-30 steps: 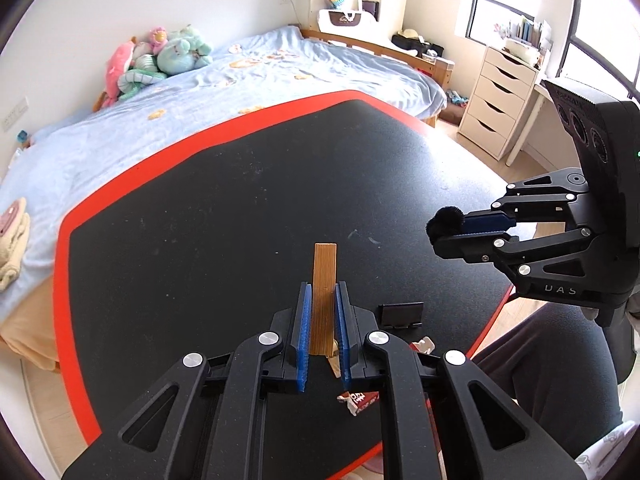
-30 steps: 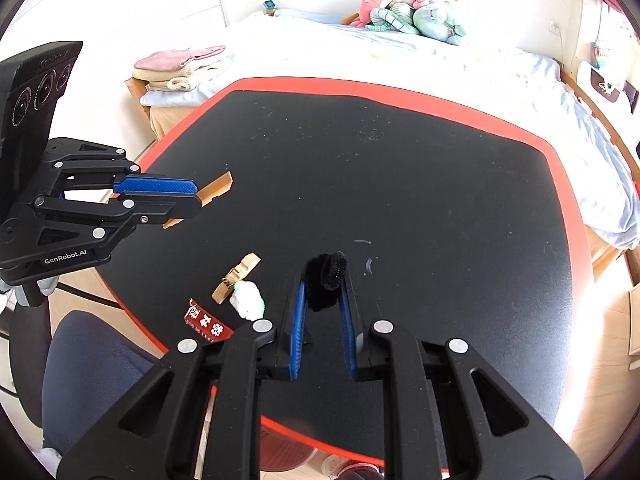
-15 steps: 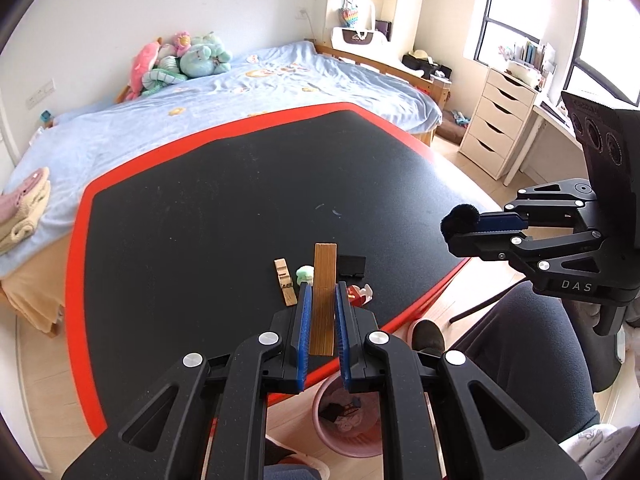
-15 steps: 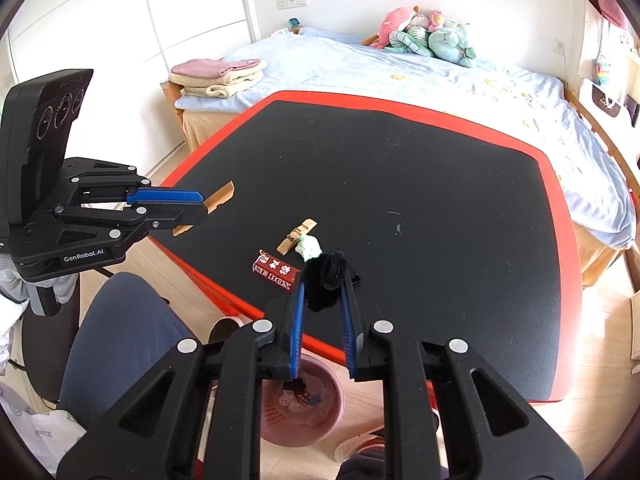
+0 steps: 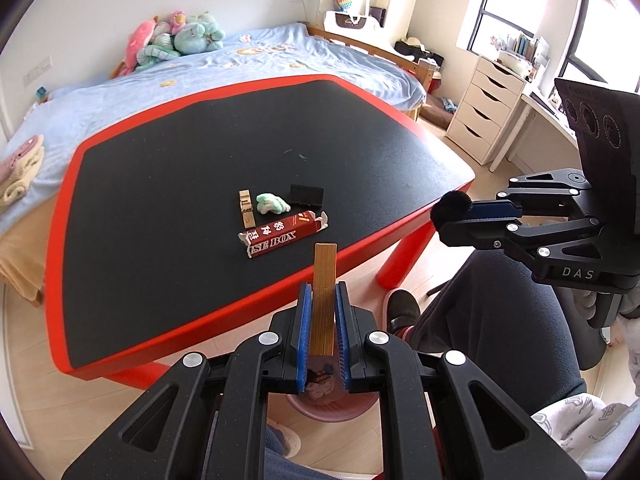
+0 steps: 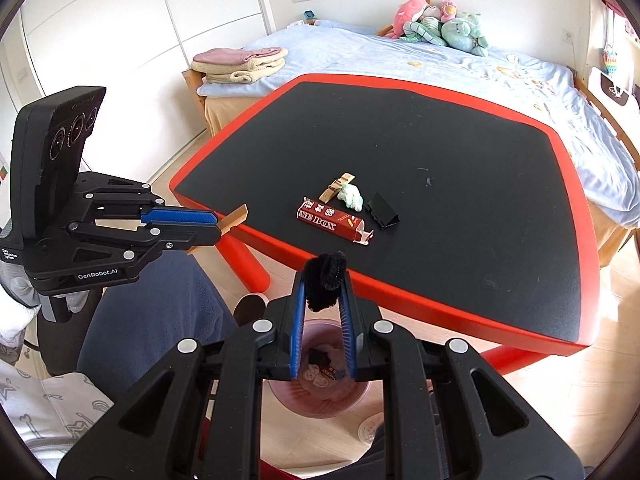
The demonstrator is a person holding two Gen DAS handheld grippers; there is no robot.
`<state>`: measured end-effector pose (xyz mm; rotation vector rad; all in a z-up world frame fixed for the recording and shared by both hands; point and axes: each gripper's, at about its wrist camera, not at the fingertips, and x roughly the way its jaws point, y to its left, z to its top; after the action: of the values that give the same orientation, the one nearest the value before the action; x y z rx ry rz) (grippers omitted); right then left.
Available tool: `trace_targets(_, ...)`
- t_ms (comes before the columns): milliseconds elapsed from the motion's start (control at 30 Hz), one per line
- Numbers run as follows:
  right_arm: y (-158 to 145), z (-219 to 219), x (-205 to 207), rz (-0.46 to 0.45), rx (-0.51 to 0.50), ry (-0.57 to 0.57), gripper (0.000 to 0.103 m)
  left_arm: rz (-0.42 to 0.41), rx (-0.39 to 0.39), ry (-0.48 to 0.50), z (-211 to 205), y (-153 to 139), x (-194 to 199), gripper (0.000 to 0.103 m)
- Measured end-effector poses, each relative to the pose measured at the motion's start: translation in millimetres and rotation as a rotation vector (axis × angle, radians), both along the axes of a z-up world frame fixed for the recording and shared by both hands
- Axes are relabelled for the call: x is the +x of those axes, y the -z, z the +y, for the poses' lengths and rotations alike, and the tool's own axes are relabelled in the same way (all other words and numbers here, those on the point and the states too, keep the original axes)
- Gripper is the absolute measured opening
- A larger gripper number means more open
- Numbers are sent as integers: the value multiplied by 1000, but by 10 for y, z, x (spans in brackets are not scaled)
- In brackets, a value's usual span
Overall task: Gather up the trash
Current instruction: 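Carry the wooden stick and black item with both grippers over the bin, then open both grippers to drop the stick and black item into the bin, then move both open grippers back over the items on the table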
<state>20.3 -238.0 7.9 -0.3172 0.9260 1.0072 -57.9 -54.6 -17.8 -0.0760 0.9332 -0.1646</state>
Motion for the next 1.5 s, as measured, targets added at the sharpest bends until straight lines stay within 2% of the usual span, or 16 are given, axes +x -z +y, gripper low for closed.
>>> trace_targets(300, 240, -40, -157, 42, -35, -16, 16, 54, -28, 18, -149, 222, -175, 12)
trace_targets(800, 235, -72, -172, 52, -25, -26, 16, 63, -44, 32, -185, 246, -221, 12)
trace_targets(867, 231, -74, -169, 58, -19, -31, 19, 63, -54, 38, -190, 244, -222, 13)
trace_targets(900, 234, -77, -164, 62, -17, -35, 19, 61, -54, 39, -192, 245, -221, 15)
trace_targets(933, 239, -77, -160, 65, -18, -36, 27, 64, -53, 40, -196, 252, -218, 17)
trace_targets(967, 249, -80, -155, 63, -23, -33, 36, 68, -46, 36, -193, 267, -206, 26)
trace_targets(1000, 256, -87, -148, 61, -23, -28, 60, 70, -42, 25, -181, 280, -201, 38)
trace_targets(1033, 259, -98, -141, 59, -19, -19, 77, 66, -48, 10, -163, 280, -196, 66)
trace_targets(1067, 262, -106, -135, 60, -18, -12, 82, 56, -61, -5, -140, 271, -200, 85)
trace_targets(1100, 270, -113, -126, 60, -22, -3, 90, 46, -69, -18, -118, 259, -204, 90)
trace_targets(1133, 275, -122, -115, 58, -26, 8, 95, 40, -69, -30, -102, 249, -205, 91)
trace_targets(1233, 300, -138, -96, 66, -33, 18, 97, 42, -71, -55, -54, 238, -204, 95)
trace_targets(1500, 319, -152, -102, 72, -30, 24, 98, 42, -64, -86, -2, 213, -227, 95)
